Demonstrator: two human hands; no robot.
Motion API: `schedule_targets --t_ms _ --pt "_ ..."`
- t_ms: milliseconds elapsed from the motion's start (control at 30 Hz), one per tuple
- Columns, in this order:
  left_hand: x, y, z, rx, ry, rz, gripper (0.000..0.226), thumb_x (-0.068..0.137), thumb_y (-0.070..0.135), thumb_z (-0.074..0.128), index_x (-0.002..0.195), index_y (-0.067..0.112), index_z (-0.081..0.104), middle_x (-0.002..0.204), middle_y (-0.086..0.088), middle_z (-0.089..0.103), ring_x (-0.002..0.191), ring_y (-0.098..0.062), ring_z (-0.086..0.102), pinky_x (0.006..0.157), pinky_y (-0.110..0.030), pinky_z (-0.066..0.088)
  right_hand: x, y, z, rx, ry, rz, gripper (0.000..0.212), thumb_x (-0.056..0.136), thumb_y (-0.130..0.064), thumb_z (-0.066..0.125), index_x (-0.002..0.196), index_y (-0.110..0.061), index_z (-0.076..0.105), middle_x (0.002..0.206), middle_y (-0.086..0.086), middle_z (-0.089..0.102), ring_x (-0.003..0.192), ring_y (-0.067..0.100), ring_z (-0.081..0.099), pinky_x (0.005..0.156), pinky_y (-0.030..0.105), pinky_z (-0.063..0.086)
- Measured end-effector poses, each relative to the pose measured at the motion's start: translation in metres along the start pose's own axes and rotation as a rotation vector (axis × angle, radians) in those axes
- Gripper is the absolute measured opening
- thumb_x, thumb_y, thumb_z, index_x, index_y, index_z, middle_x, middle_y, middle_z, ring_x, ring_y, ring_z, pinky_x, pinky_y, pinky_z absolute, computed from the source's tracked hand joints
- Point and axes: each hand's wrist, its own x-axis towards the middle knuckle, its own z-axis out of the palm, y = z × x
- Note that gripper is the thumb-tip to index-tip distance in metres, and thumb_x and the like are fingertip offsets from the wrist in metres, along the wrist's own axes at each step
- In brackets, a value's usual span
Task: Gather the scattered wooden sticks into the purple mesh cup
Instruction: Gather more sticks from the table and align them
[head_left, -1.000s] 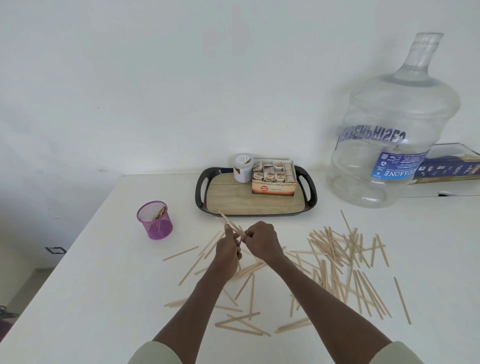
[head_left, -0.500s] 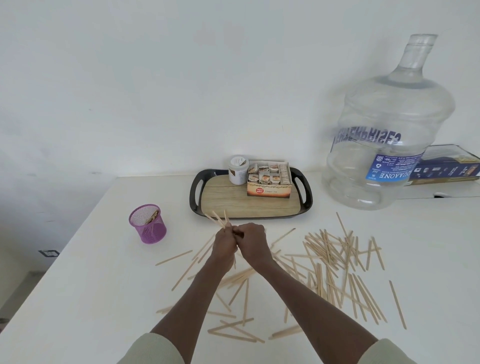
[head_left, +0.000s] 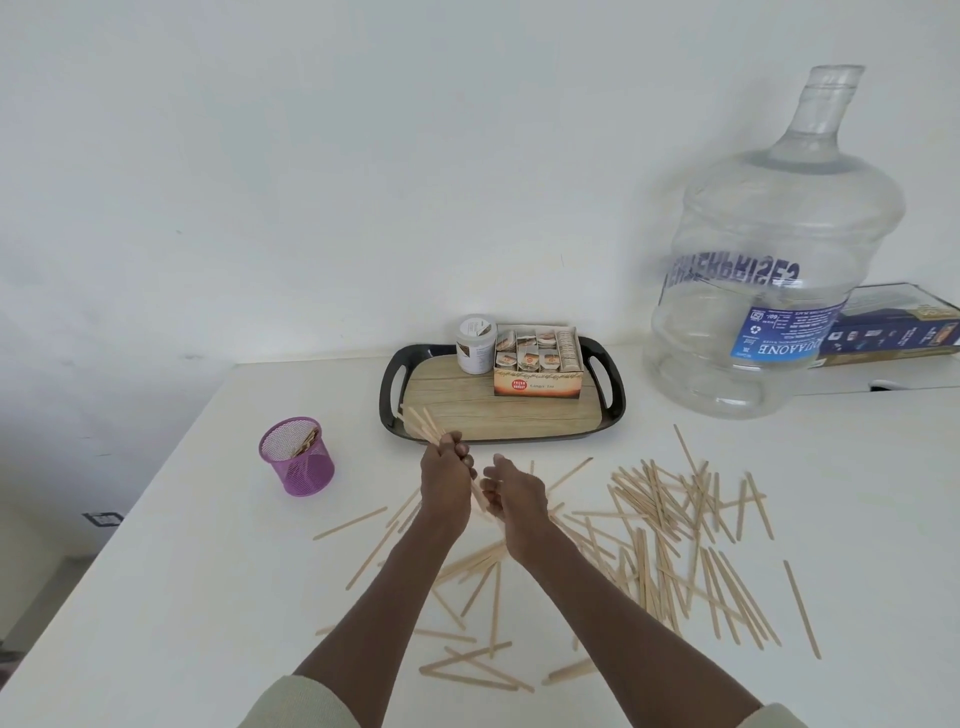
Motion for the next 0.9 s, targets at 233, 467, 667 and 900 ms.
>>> schedule_targets --t_ms 233,467,667,900 --pt "-0.026 0.004 0.013 0.153 -0.063 0.199 0.027 0.089 0.042 0.061 0.089 0.016 0.063 0.067 0.007 0.061 0.068 -0.012 0.059 0.071 -0.037 0.053 -0.014 -0.017 0.005 0.555 -0.355 0.263 0.057 0.104 -0.043 0.035 0.121 0.006 0.061 0.117 0.022 0.066 0.116 0.03 0.063 0.11 0.036 0.043" --pt "-0.036 0.027 0.021 0.052 0.005 0.197 0.038 0.082 0.045 0.068 0.06 0.021 0.049 0.053 0.002 0.046 0.054 -0.017 0.047 0.063 -0.038 0.047 -0.023 -0.03 0.009 0.515 -0.379 0.27 0.052 0.103 -0.045 0.039 0.12 -0.001 0.06 0.116 0.016 0.06 0.112 0.029 0.059 0.111 0.039 0.04" --pt "-0.042 0.032 0.025 0.105 -0.013 0.252 0.041 0.078 0.047 0.07 0.053 0.021 0.05 0.051 0.0 0.047 0.049 -0.014 0.045 0.056 -0.032 0.046 -0.022 -0.024 0.006 0.574 -0.414 0.269 0.063 0.101 -0.053 0.038 0.131 -0.002 0.057 0.125 0.019 0.065 0.124 0.031 0.058 0.115 0.041 0.038" --pt "-0.047 0.03 0.024 0.123 -0.017 0.232 0.041 0.072 0.047 0.075 0.05 0.025 0.048 0.051 0.002 0.045 0.052 -0.013 0.046 0.059 -0.033 0.046 -0.027 -0.028 0.014 0.65 -0.569 0.261 0.063 0.098 -0.055 0.037 0.12 -0.006 0.07 0.117 0.013 0.072 0.105 0.026 0.072 0.087 0.036 0.055"
